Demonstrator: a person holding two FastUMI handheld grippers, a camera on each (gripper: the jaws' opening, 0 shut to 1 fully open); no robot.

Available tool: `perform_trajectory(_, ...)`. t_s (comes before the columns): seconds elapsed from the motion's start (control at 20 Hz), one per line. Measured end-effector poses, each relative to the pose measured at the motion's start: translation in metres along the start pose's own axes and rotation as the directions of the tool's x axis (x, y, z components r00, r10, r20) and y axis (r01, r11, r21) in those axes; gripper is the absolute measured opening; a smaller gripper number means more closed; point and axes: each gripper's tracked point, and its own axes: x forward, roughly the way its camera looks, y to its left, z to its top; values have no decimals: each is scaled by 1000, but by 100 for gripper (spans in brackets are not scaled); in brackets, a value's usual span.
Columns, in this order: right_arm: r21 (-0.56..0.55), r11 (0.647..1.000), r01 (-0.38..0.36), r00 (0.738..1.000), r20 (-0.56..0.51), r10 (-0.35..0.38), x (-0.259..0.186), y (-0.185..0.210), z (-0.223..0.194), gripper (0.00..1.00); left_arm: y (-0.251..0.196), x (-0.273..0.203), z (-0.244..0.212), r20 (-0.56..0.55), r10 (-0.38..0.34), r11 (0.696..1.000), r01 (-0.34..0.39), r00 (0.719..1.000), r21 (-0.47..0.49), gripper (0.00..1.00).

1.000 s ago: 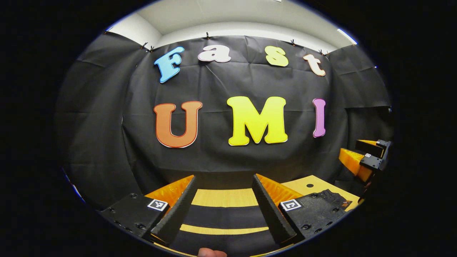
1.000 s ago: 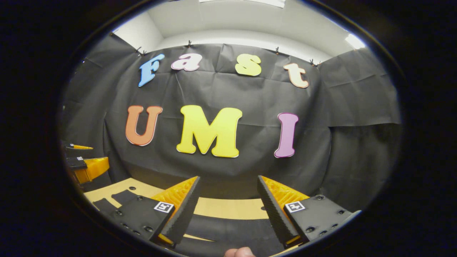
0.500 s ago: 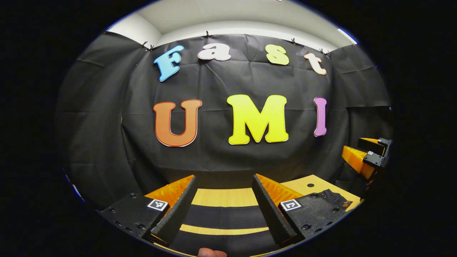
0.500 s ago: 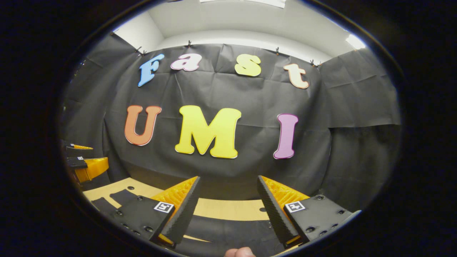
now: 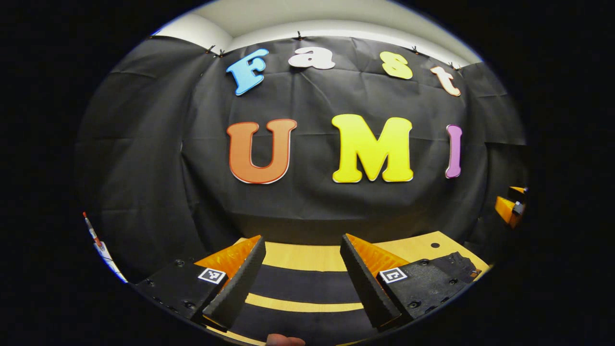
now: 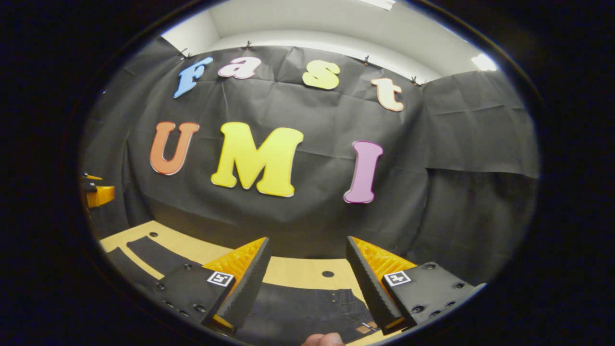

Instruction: Grasp the waist and the cuffs of the jeans and fold them to make the two legs overlap; first hold the waist and fold one-third of the jeans toward the cuffs, then hold the cuffs and fold the remaining one-third in the same direction to finish folding.

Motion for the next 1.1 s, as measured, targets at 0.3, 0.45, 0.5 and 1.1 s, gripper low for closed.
perform_trajectory(0.3,11,995,104,988,-116,-102,2,-66,-45,96,65,-4,-51,-133,110,992,-117,985,-53,100)
perform_trajectory(0.45,49,991,128,973,-202,-116,-8,-84,-73,96,95,-17,-105,-284,141,975,-183,949,-127,100)
perform_trajectory(0.5,63,989,133,966,-232,-115,-12,-88,-82,97,100,-27,-124,-342,140,964,-207,929,-167,100)
perform_trajectory(1.1,200,968,151,873,-487,-35,-49,-84,-164,96,138,-88,-301,-716,2,347,-672,698,-654,99)
